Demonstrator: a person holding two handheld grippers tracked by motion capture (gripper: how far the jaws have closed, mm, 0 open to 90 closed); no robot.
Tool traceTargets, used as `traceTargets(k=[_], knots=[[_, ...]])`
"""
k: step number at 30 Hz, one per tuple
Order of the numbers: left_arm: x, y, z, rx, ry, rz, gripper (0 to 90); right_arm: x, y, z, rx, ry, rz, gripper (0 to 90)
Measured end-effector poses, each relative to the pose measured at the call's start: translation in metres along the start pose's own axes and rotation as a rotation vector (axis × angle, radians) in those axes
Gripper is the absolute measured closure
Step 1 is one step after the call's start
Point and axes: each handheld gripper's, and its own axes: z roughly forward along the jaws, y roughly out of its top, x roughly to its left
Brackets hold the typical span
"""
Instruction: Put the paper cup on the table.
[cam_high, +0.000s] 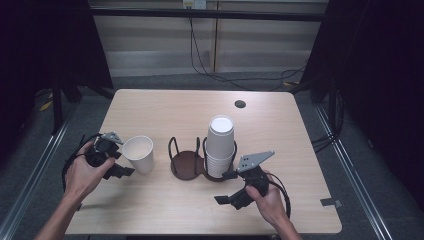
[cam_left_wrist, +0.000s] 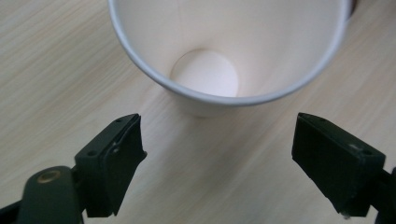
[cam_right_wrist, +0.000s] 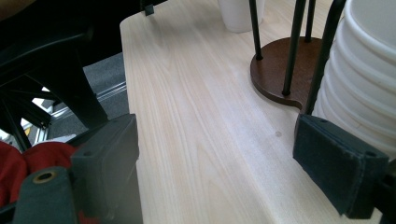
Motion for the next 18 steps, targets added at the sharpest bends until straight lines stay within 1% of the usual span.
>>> traceTargets(k=[1,2,3,4,6,7,9,10,11,12,13,15,18], knots=[[-0.002,-0.002,-0.003,-0.021,0.02,-0.003,17.9,0.0,0.0,0.0,-0.002,0.002,0.0,14.6],[-0.003,-0.004,-0.005,-0.044,0.027,-0.015,17.3,0.0,0.0,0.0,-0.005,0.001,0.0,14.6],[-0.004,-0.006,-0.007,-0.061,0.016,-0.025,17.2,-0.001,0.0,-0.001,-0.005,0.0,0.001,14.6],[-0.005,-0.008,-0.009,-0.077,0.015,-0.022,17.3,-0.001,0.0,-0.001,-0.006,0.001,0.001,14.6],[-0.009,-0.011,-0.013,-0.111,0.027,-0.032,17.4,-0.001,0.0,-0.001,-0.006,-0.002,0.001,14.6],[-0.01,-0.012,-0.014,-0.128,0.018,-0.038,17.4,-0.001,-0.001,-0.002,-0.006,-0.002,0.002,14.6],[-0.013,-0.015,-0.017,-0.149,0.007,-0.028,17.4,-0.001,-0.001,-0.002,-0.005,-0.004,0.005,14.6],[-0.015,-0.016,-0.018,-0.154,-0.001,-0.035,17.4,-0.002,-0.001,-0.002,-0.006,-0.006,0.004,14.6],[-0.017,-0.017,-0.019,-0.161,0.001,-0.033,17.4,-0.002,-0.001,-0.002,-0.009,-0.005,0.006,14.6],[-0.019,-0.019,-0.02,-0.18,0.009,-0.032,17.4,-0.002,-0.001,-0.002,-0.008,-0.005,0.007,14.6],[-0.022,-0.022,-0.021,-0.211,0.026,-0.045,17.6,-0.002,-0.001,-0.003,-0.005,-0.007,0.006,14.6],[-0.026,-0.027,-0.022,-0.25,0.035,-0.059,17.7,-0.001,-0.002,-0.004,-0.008,-0.01,0.005,14.3],[-0.034,-0.033,-0.02,-0.282,0.022,-0.056,17.7,-0.001,-0.003,-0.006,-0.014,-0.012,0.009,14.3]])
